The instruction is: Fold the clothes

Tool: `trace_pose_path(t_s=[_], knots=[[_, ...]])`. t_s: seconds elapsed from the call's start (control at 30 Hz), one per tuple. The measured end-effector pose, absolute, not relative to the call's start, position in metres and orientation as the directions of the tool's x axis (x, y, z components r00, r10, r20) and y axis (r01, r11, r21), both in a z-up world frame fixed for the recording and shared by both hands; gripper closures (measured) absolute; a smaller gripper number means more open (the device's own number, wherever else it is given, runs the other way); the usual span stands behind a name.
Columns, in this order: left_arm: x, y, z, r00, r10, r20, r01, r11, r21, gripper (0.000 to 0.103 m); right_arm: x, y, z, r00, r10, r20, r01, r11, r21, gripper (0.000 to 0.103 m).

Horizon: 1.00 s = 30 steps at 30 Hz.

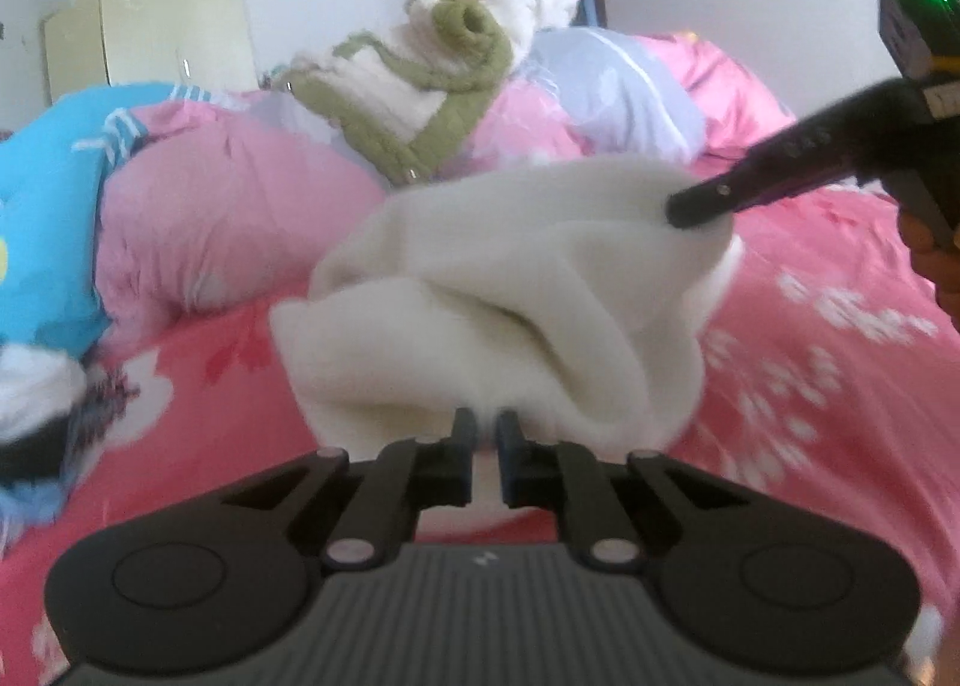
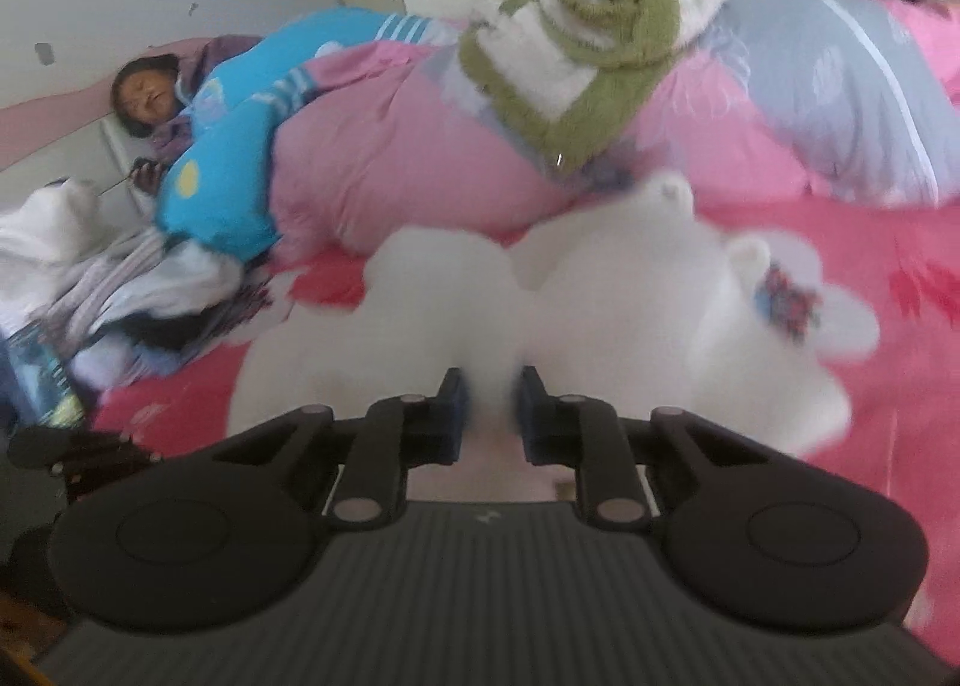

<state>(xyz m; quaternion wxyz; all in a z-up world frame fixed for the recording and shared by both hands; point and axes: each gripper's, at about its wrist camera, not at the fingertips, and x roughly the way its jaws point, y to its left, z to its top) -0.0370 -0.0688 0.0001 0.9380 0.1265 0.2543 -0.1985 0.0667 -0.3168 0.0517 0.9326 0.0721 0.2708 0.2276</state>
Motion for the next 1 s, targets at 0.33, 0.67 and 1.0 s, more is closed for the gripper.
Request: trace_pose_path(t_s=[0.33,0.67,1.0], knots=[[-0.077,-0.016,-0.003,0.771,-0.354,-0.529,0.420,0.907,0.006,0.043,0.003,-0.337,0.012,0.698,0.429,-0.574,-0.316,0.903,0.291,0.091],[0.017,0.002,0.041,0.830,-0.281,-0.482,0.267,0.959,-0.100,0.004,0.037,-0.303,0.095,0.830,0.367,-0.419,-0.362,0.927,0.096,0.022],[0.091,0.009,-0.023,0.671,-0.359,-0.648,0.336,0.927,-0.165,0.028,0.176,-0.208,0.071,0.730,0.216,-0.649,-0.314,0.948,-0.038,0.001]])
